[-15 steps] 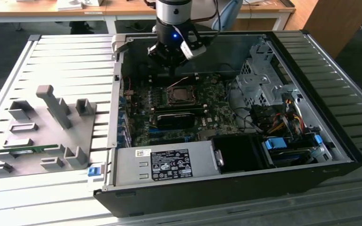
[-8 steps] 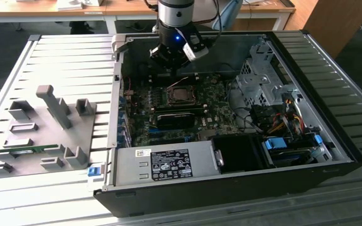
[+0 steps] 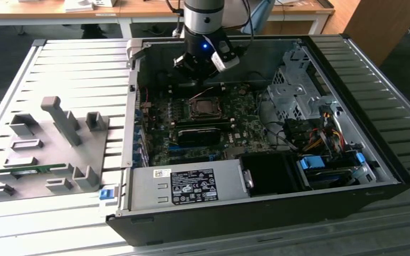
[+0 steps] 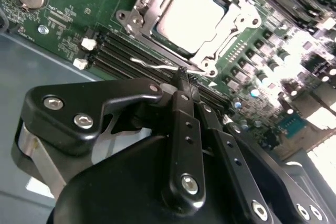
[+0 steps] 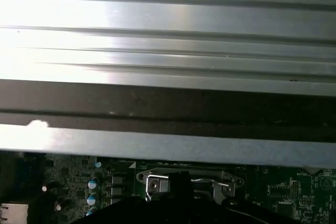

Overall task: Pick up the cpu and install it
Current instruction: 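Install the first cpu locking lever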

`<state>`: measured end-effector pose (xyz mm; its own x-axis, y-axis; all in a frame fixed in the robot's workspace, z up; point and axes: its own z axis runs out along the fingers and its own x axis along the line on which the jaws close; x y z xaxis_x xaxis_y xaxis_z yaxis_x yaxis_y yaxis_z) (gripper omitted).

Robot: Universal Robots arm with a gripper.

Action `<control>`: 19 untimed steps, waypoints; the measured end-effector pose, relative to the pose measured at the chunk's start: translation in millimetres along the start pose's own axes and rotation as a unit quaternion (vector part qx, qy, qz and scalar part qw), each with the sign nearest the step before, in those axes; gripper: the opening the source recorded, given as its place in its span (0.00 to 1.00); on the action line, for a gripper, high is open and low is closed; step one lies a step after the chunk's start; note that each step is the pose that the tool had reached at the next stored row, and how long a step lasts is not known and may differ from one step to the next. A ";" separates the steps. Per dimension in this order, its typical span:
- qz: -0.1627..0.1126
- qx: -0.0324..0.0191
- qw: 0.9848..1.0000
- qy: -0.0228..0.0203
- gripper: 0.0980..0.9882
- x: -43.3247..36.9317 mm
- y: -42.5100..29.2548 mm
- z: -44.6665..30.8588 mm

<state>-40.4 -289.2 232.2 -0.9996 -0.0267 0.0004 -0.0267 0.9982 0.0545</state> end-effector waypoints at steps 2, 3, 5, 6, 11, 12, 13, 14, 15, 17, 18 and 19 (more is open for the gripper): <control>0.000 0.000 1.000 0.000 0.01 -2.5 0.2 1.8; 0.000 0.000 1.000 0.000 0.01 -3.4 0.4 2.5; 0.000 0.000 1.000 0.000 0.01 -4.6 0.7 3.8; 0.000 0.000 1.000 0.000 0.01 -5.1 0.9 4.7; 0.000 0.000 1.000 0.000 0.01 -6.2 3.2 7.9; 0.000 0.000 1.000 0.000 0.01 -6.4 3.8 8.3; 0.000 0.000 1.000 0.000 0.01 -6.8 4.4 8.7; 0.000 0.000 1.000 0.000 0.01 -7.4 5.1 9.1; 0.000 0.000 1.000 0.000 0.01 -8.0 5.7 9.5; 0.000 0.000 1.000 0.000 0.01 -8.8 5.7 10.4; 0.000 0.000 1.000 0.000 0.01 -9.4 5.7 10.9; 0.000 0.000 1.000 0.000 0.01 -10.2 5.7 11.4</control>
<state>-30.5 -282.6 221.2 -0.9996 -0.0269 0.0004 -0.0268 0.9981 0.0550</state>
